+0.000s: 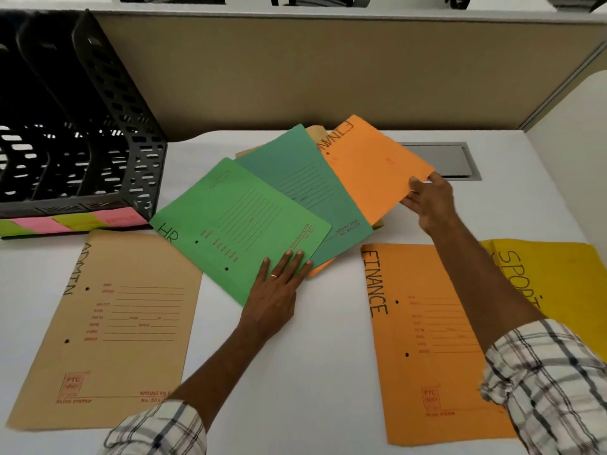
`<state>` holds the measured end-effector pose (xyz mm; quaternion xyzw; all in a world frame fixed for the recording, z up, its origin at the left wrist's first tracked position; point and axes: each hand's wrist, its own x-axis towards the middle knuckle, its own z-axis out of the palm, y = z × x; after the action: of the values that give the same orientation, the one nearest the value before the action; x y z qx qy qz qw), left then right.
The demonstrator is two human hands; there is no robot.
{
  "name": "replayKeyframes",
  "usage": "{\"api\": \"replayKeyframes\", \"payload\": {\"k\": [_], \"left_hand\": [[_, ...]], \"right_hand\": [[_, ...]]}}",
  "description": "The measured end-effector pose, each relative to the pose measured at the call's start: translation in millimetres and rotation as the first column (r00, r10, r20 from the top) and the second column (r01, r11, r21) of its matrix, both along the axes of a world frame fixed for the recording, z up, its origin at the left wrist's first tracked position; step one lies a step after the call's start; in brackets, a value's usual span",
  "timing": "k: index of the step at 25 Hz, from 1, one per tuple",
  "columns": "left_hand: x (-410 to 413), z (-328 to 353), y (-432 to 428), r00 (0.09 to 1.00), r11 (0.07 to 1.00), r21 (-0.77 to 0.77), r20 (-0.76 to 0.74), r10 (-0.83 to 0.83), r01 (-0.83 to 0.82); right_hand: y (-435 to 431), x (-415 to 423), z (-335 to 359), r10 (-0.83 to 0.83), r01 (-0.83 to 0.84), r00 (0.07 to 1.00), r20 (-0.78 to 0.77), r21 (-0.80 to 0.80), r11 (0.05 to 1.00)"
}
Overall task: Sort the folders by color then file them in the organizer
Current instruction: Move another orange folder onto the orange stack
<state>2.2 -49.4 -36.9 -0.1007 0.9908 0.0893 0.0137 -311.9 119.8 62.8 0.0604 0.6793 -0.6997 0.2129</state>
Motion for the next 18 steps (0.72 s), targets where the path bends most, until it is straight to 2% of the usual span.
{"api": "replayKeyframes", "payload": {"k": [1,3,6,8,10,13,15,18], "left_hand": [[1.6,0.0,1.0,1.000,1.000,0.000,0.000,0.006,-0.006],[2.3,0.6,3.0,1.000,1.000,0.002,0.001,0.023,-0.023],[-3.6,0.8,6.7,0.999,0.999,0.018,0.024,0.033,-0.033],[-9.6,1.0,8.1,0.999,0.999,0.030,0.046,0.027,-0.028],[-13.6,2.3,8.3,0.999,0.999,0.039,0.049,0.020,-0.022],[-15.3,4.2,6.1,0.999,1.000,0.024,0.050,0.009,-0.010],[-14.7,4.8,3.5,0.998,1.000,0.011,0.057,0.018,-0.018],[-14.0,3.4,4.0,0.997,1.000,-0.004,0.073,0.022,-0.022]], "right_hand": [[12.8,-7.9,2.2,-0.059,0.059,0.998,-0.011,-0.013,0.998],[29.8,-8.6,1.1,-0.144,0.150,0.988,0.062,-0.101,0.984],[24.7,30.9,-16.5,-0.074,0.108,0.978,0.197,-0.168,0.980],[7.8,63.7,-39.2,-0.034,0.073,0.972,0.232,-0.161,0.984],[-7.0,84.4,-53.9,-0.069,0.103,0.965,0.254,-0.120,0.987],[-11.9,78.0,-50.7,-0.118,0.123,0.986,0.121,-0.029,0.992],[-3.2,59.0,-41.4,-0.101,0.101,0.995,0.014,0.043,0.994],[27.3,30.1,-25.4,-0.048,0.052,0.998,-0.050,0.084,0.995]]}}
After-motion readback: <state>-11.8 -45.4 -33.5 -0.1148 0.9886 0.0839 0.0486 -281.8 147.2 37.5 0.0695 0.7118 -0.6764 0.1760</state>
